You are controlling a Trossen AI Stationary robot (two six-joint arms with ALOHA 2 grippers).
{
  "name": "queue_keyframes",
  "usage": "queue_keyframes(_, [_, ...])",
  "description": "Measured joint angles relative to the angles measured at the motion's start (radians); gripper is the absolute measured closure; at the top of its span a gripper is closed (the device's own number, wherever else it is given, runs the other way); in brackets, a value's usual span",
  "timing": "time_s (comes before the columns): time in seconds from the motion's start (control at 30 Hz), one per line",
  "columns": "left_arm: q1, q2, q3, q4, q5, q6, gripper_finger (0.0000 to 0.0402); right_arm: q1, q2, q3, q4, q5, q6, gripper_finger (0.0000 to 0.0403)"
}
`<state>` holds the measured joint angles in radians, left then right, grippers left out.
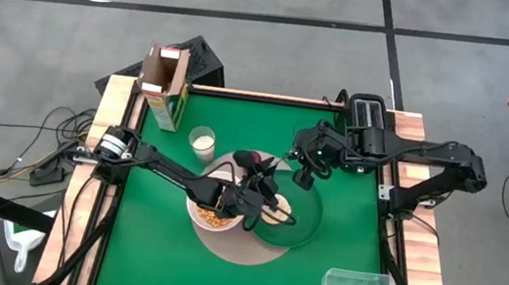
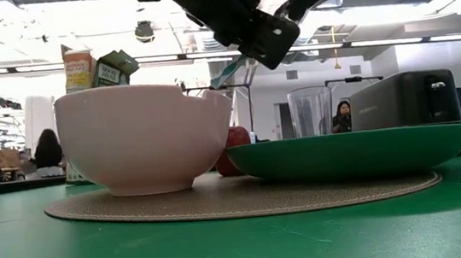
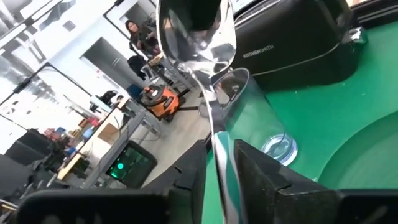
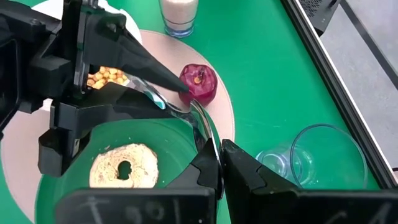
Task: Arrange a breakfast setting
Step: Put the spoon on the table mat to the right of the bowl
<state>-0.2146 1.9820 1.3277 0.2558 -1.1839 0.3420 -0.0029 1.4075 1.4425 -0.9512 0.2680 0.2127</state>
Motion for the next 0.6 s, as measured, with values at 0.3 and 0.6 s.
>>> queue_keyframes(0.3, [-0.025,0.000,0.000,-0.012,-0.059,0.004,0.0273,-0.028,0.000,0.000,-0.019,0.000,-0.003,0.0369])
queue_keyframes(0.6, [-0.021,-0.001,0.000,-0.013,-0.057,0.007,0.0272,-0.037,0.000,0.000,-0.017,-0.008,-0.003,0.0369])
